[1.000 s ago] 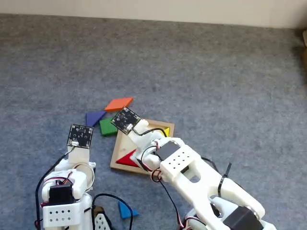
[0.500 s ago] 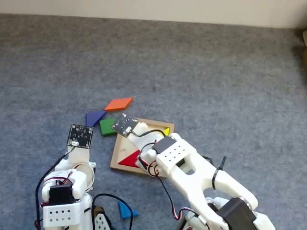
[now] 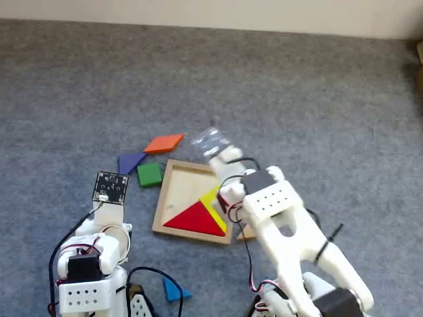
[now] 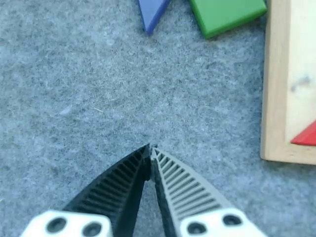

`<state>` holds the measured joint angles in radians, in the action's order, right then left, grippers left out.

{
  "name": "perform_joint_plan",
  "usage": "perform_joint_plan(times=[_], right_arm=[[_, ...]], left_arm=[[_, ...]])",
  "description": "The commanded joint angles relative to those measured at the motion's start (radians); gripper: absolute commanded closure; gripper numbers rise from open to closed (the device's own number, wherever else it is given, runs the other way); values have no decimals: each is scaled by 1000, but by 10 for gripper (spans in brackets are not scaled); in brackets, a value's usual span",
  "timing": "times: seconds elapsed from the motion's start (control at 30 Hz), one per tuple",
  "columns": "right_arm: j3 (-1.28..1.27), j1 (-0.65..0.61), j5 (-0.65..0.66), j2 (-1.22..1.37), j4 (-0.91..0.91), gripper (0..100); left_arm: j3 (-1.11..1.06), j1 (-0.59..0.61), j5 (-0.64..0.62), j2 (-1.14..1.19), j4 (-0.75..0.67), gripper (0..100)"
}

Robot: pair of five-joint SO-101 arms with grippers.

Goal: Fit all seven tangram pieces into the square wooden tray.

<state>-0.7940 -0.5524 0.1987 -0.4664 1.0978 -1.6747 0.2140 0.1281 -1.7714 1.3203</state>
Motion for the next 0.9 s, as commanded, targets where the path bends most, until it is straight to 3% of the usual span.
perform_joint_plan(times=[0.0,0.33,0.57,0.87], right_arm=[[53,35,-180,-90,10,928],[-62,36,-505,-108,10,926],[-133,35,-654,-107,59,732],[-136,28,-707,-104,54,724]], left_arm=[[-21,-12,6,-53,6,994],[-21,-12,6,-53,6,994],[-21,-12,6,-53,6,994],[-21,-12,6,-53,6,994]])
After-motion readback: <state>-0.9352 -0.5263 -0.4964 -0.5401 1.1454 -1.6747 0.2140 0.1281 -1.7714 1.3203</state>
